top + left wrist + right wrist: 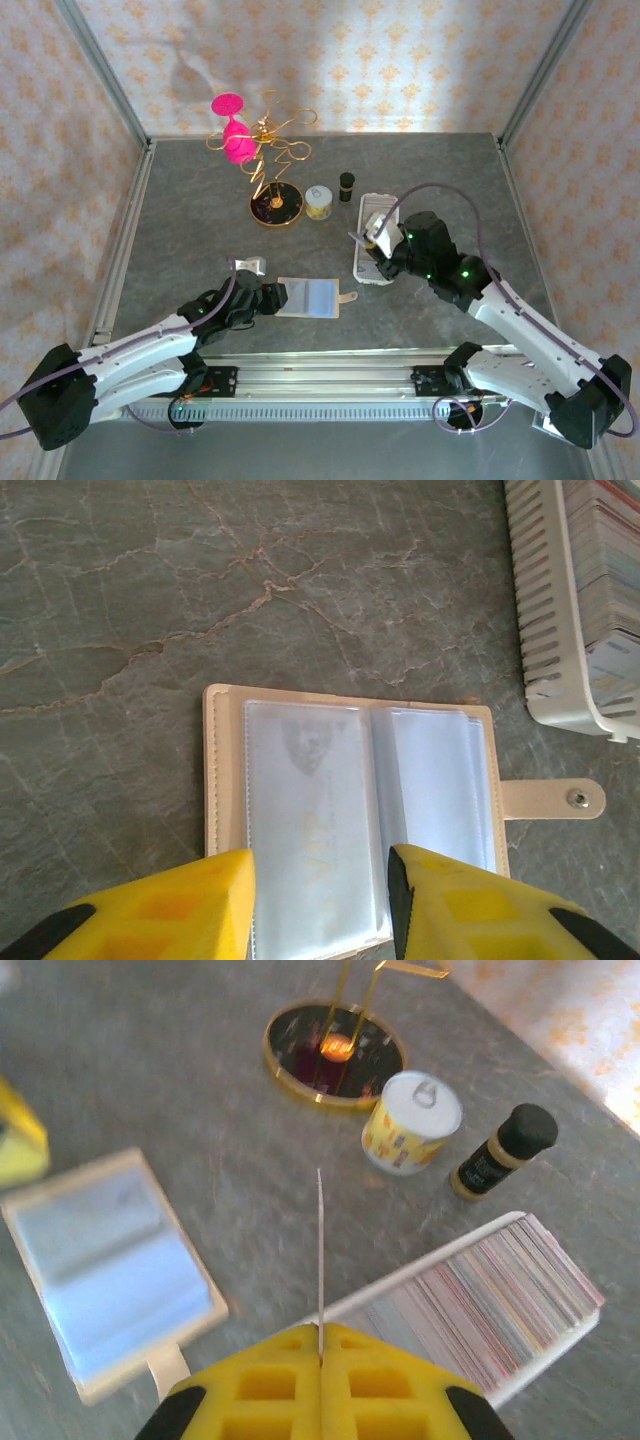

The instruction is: Put the credit cards into the card holder

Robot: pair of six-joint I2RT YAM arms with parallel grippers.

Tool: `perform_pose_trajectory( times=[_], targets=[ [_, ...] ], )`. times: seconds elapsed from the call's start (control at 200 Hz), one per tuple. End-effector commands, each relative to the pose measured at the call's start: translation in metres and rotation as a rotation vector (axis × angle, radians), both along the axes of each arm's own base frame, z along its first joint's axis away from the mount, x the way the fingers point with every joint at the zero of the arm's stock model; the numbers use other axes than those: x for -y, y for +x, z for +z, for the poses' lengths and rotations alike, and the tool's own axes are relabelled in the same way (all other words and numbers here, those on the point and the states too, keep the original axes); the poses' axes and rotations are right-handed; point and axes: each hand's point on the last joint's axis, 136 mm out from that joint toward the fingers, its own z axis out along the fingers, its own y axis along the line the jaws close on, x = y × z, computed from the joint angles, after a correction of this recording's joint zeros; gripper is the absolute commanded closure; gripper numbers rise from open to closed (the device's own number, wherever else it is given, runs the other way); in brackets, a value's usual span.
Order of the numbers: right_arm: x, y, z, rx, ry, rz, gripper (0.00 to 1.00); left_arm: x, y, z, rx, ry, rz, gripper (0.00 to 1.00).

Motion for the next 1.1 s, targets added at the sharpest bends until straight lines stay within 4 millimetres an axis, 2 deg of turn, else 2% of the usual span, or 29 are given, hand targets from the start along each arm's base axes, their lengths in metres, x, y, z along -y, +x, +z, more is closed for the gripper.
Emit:
perform_pose_trajectory(
  times=[0.0, 0.13, 0.21, 0.395, 0.476, 0.541, 0.561, 0.616, 0.691, 0.851, 0.981, 1.096],
  targets=[
    [-0.014, 0.014, 0.014, -0.311, 0.422, -0.300, 1.00, -0.004, 0.002, 0.000, 0.000, 0.041, 0.009, 0.55],
    [-0.033, 0.002, -0.030, -0.673, 0.615, -0.416, 1.00, -0.001, 0.002, 0.002, -0.002, 0.026, 0.009, 0.50],
    [-0.053, -0.013, -0.042, -0.791, 0.728, -0.378, 1.00, 0.001, 0.002, 0.001, -0.002, 0.015, 0.004, 0.49],
    [-0.072, -0.028, -0.071, -0.832, 0.772, -0.445, 1.00, 0.000, 0.001, -0.007, -0.027, 0.039, 0.004, 0.50],
    [-0.083, -0.033, -0.080, -0.856, 0.782, -0.445, 1.00, 0.003, 0.001, -0.006, -0.029, 0.040, -0.017, 0.61],
    [-0.088, -0.032, -0.083, -0.853, 0.793, -0.462, 1.00, 0.005, 0.003, -0.002, -0.023, 0.040, -0.022, 0.65],
    [-0.090, -0.031, -0.091, -0.859, 0.776, -0.477, 1.00, 0.006, 0.004, 0.000, -0.020, 0.036, -0.023, 0.67],
    [-0.093, -0.027, -0.097, -0.854, 0.775, -0.503, 1.00, 0.010, 0.005, 0.004, -0.015, 0.023, -0.029, 0.74],
    [-0.101, -0.023, -0.099, -0.842, 0.781, -0.505, 1.00, 0.017, 0.008, 0.007, -0.011, -0.003, -0.043, 0.75],
    [-0.118, -0.023, -0.122, -0.856, 0.711, -0.540, 1.00, 0.016, 0.011, 0.000, -0.027, 0.029, -0.037, 0.84],
    [-0.129, -0.025, -0.137, -0.869, 0.672, -0.553, 1.00, 0.016, 0.010, -0.004, -0.023, 0.019, -0.033, 0.87],
    [-0.129, -0.024, -0.147, -0.855, 0.633, -0.590, 1.00, 0.017, 0.009, -0.009, -0.036, 0.022, -0.040, 0.90]
  ],
)
